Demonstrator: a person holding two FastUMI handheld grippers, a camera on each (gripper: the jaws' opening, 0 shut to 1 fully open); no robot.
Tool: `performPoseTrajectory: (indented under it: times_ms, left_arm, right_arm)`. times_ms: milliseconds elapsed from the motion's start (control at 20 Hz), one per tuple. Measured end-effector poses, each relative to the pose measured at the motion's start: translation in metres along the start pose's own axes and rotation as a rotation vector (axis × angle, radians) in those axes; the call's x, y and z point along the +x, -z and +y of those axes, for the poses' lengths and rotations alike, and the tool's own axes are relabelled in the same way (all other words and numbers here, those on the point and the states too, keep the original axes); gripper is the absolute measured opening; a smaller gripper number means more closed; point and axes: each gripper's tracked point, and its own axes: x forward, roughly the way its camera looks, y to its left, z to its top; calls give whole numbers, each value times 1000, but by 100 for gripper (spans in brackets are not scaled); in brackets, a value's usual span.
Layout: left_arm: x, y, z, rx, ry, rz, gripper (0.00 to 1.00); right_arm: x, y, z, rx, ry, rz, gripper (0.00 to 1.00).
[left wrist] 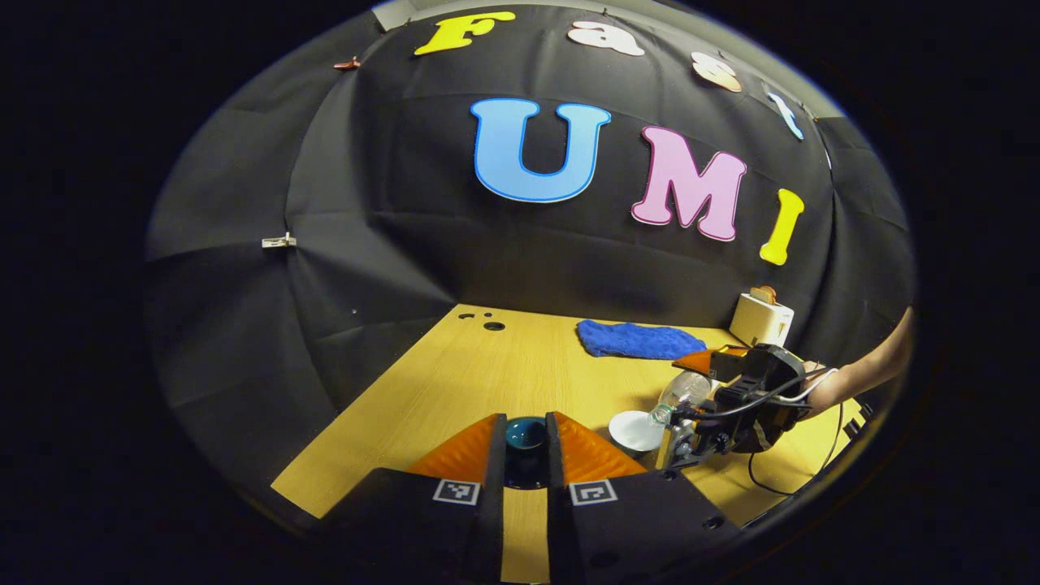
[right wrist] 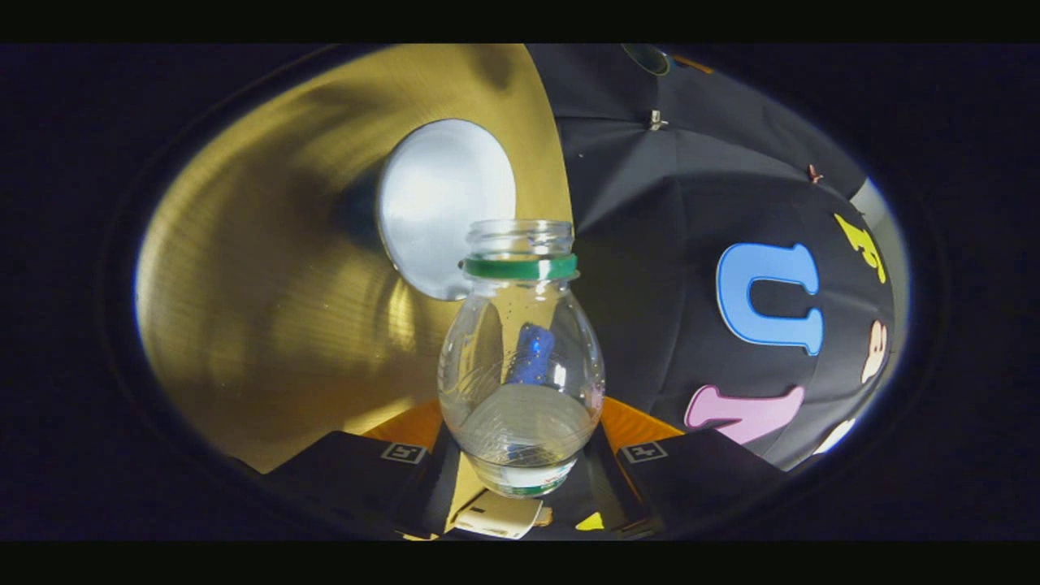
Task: Open the teacup lid with one hand, grasp the water bottle and pour water into the teacup with the other hand; after pouring, place the water bottle on the coaster and then close the teacup lid.
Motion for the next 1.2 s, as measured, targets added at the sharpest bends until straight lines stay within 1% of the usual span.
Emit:
performPoseTrajectory:
  times_ms: [50,100,250,300,400,450,500,550,1000,1050,1100,1200]
  left_arm:
    - [-1,-5,-3,-1,8,-7,22]
    - [-3,-8,-5,-4,17,-9,26]
    - [-2,-10,-8,-4,30,-13,26]
    - [-3,-11,-8,-1,32,-14,22]
    - [-2,-10,-8,2,39,-11,29]
    - [-1,-9,-10,5,43,-11,29]
    - [-2,-9,-10,8,44,-10,22]
    - [-2,-9,-9,8,45,-10,29]
    - [-4,-5,-3,-4,42,1,29]
    - [-5,-4,-2,-4,41,4,29]
    - [-5,-4,-1,-3,38,4,22]
    - [-6,-3,0,-3,36,6,29]
  right_arm:
    - [0,1,0,-4,0,2,71]
    - [0,1,-1,-11,2,4,71]
    - [1,0,-6,-47,12,-3,71]
    - [0,-1,-8,-60,20,-8,71]
    - [1,0,-10,-71,28,-13,71]
    - [2,1,-9,-68,27,-10,71]
    - [3,1,-10,-70,29,-10,71]
    - [5,1,-12,-76,35,-13,71]
    - [9,-6,-26,-136,57,-52,71]
    - [10,-6,-27,-145,61,-57,67]
    - [11,-7,-28,-151,64,-60,71]
    - [12,-7,-30,-165,68,-67,71]
